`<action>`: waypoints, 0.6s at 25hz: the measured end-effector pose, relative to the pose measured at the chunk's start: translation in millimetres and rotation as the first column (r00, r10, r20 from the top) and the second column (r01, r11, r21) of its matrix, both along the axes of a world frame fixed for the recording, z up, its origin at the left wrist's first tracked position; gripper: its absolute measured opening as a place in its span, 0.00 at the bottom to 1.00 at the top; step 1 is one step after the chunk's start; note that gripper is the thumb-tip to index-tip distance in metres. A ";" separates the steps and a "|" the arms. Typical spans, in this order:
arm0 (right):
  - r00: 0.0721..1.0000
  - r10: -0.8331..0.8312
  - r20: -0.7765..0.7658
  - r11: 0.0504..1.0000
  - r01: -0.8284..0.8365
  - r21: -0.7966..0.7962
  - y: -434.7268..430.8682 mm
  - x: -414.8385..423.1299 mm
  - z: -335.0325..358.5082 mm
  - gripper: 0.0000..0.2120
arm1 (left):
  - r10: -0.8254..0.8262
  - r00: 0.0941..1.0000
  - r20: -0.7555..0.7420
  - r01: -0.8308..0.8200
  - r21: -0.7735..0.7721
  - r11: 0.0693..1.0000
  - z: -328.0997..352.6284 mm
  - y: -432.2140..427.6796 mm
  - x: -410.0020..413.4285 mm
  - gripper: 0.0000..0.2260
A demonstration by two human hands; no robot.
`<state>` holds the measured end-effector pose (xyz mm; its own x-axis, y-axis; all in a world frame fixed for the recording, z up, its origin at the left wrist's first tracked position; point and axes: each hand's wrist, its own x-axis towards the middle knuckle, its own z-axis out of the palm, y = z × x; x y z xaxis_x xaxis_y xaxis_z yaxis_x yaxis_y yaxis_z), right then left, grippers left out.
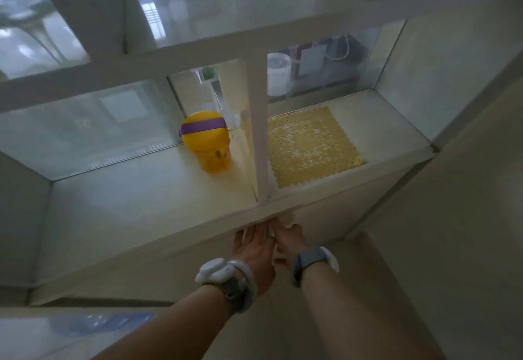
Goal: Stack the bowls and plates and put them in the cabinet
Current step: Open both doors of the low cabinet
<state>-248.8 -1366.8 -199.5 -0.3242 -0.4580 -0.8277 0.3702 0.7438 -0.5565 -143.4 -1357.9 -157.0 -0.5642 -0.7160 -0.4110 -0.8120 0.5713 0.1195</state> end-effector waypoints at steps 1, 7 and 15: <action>0.998 -0.049 0.034 0.999 0.049 -0.001 1.5 0.9 1.2 0.48 | 0.004 1.000 0.005 -0.004 -0.026 1.000 -0.5 1.6 -2.8 0.26; 0.965 -0.254 0.063 0.965 0.258 -0.056 24.3 8.8 7.5 0.63 | -0.037 0.998 0.049 0.038 -0.022 0.999 9.7 6.0 -0.1 0.27; 0.921 -0.387 0.043 0.916 0.389 -0.100 151.4 0.2 12.6 0.49 | -0.089 0.991 0.103 0.086 0.038 0.996 4.1 34.4 10.4 0.31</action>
